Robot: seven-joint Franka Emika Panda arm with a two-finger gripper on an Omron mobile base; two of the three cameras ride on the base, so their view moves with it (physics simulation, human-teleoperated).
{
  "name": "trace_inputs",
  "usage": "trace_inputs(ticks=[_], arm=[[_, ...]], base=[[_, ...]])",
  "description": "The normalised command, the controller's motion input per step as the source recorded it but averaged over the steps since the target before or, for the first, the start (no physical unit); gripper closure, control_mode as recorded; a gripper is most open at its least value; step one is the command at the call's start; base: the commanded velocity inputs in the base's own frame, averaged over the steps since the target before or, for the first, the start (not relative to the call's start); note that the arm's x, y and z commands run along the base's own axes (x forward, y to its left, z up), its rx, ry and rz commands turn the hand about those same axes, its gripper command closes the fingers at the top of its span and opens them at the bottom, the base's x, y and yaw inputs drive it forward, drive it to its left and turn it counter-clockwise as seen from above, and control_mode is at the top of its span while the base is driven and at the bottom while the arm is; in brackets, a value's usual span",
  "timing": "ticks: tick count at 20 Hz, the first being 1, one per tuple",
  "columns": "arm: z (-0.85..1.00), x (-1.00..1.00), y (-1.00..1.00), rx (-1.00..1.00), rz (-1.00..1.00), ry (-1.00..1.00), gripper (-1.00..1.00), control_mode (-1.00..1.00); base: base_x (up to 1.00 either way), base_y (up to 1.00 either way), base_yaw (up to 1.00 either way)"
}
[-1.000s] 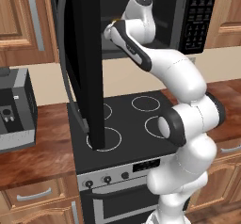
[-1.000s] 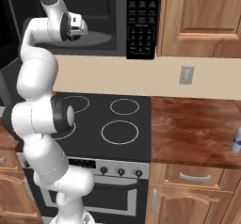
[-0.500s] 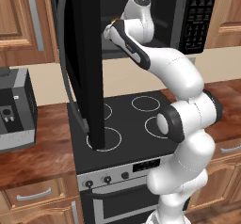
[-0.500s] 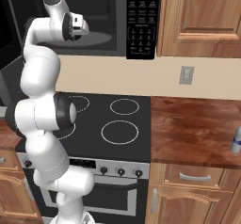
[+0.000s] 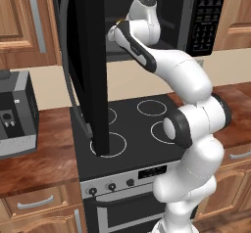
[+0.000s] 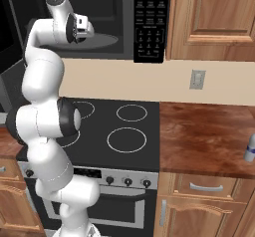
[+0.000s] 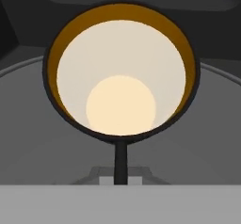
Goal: Pick the mug from the counter and place it inside the microwave. Then close the microwave.
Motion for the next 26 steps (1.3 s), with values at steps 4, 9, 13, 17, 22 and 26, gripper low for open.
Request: trace_inputs(ticks=[4,9,13,17,22,26], arm=[[0.00,0.00,0.00,0.00,0.00,0.00,-1.00,-1.00],[0.00,0.00,0.00,0.00,0.00,0.00,-1.00,-1.00],[0.00,-0.02,0.00,0.00,0.00,0.00,-1.00,-1.00],[0.00,-0.03,0.00,0.00,0.00,0.00,-1.00,-1.00],[0.00,-0.46,0.00,0.00,0.00,-0.04,-1.00,-1.00],[0.00,-0.74,0.00,0.00,0.00,-0.07,-1.00,-1.00]], base=[[0.00,0.00,0.00],[0.00,0.00,0.00],[0.00,0.00,0.00],[0.00,0.00,0.00],[0.00,0.00,0.00],[0.00,0.00,0.00]])
